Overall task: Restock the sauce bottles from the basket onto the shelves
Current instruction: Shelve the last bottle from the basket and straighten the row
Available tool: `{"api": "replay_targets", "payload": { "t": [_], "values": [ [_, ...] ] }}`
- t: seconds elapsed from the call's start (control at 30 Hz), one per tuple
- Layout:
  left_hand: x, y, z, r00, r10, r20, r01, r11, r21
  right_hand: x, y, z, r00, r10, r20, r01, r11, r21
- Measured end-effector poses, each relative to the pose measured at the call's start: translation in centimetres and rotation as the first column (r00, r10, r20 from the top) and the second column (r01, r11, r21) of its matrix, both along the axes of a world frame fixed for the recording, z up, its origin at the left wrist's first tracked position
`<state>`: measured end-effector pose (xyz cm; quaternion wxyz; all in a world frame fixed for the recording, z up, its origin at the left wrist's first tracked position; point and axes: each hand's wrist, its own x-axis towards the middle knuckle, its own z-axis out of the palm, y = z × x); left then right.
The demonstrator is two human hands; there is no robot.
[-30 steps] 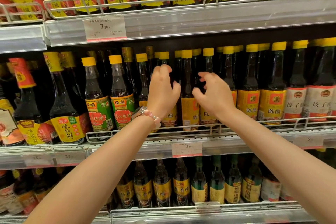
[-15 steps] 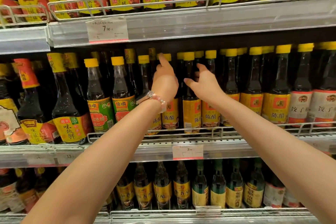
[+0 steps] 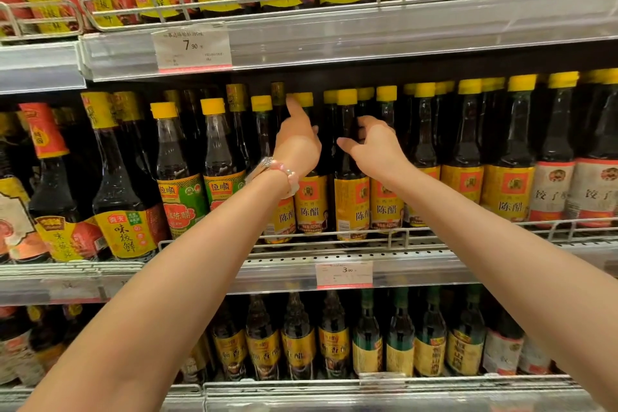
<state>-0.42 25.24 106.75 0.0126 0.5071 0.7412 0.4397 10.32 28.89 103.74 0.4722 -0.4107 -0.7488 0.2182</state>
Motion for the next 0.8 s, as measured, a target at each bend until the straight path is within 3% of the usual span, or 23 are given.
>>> {"api": "replay_targets", "payload": {
  "t": [0.8],
  "values": [
    [-0.8,-0.5,-0.3,0.999,-0.006,-0.035,0.008,0.999,0.047,-0.5,-1.6,0.2,0.97,-0.22,0.105,0.201,0.966,0.162]
  ]
}}
